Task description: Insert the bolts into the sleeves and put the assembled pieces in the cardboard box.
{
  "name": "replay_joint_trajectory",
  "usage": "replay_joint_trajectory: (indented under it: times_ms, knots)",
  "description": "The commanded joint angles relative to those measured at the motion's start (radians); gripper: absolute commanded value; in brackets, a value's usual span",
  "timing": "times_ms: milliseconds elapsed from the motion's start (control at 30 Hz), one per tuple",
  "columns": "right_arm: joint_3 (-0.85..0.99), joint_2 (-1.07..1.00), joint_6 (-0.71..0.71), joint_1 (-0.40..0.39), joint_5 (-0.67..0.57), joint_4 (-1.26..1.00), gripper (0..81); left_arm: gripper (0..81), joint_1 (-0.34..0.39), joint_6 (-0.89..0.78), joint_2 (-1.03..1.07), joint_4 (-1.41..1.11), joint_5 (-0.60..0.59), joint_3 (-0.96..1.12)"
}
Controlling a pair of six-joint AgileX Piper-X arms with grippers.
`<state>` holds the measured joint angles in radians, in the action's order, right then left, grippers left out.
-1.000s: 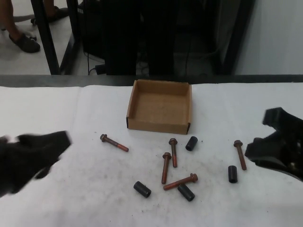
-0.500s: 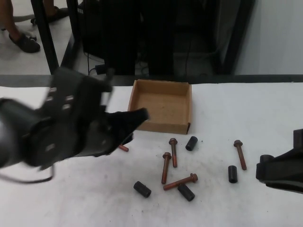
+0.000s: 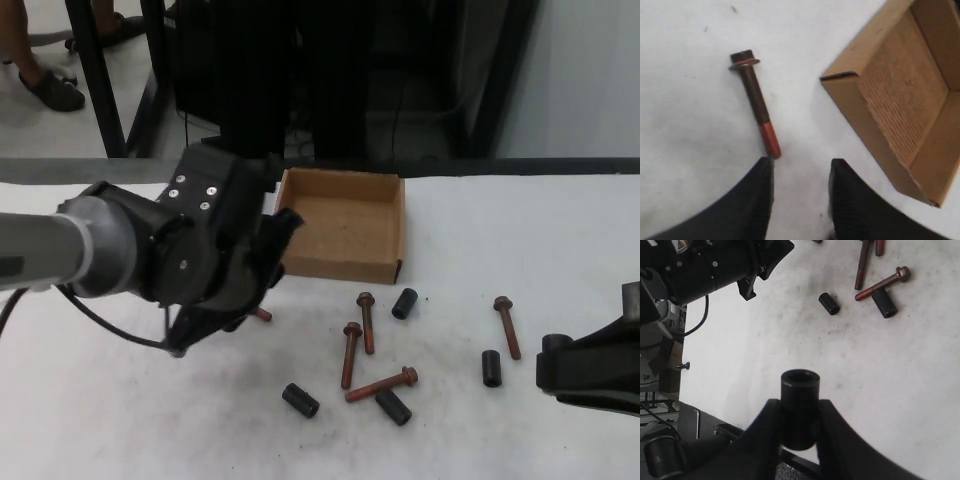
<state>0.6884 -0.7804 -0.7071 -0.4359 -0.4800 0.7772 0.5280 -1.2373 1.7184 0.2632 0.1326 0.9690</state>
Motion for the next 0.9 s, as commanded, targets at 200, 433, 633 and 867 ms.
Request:
replay_joint_trajectory:
  times_ms: [200,433,633,867]
  knots:
    - [0.002,0.009,0.012,0.000,-0.031,-0.005,0.3,35.3,-0.103,-0.020,0.006,-0.010,0.046,0.011]
    - [0.002,0.009,0.012,0.000,-0.036,-0.007,0.3,35.3,-0.109,-0.020,0.061,-0.072,-0.030,0.013]
    - [0.002,0.009,0.012,0.000,-0.035,-0.012,0.3,35.3,-0.104,-0.043,0.090,-0.085,-0.030,0.013]
    - [0.002,0.009,0.012,0.000,-0.035,-0.012,0.3,35.3,-0.096,-0.058,0.129,-0.152,-0.030,0.013]
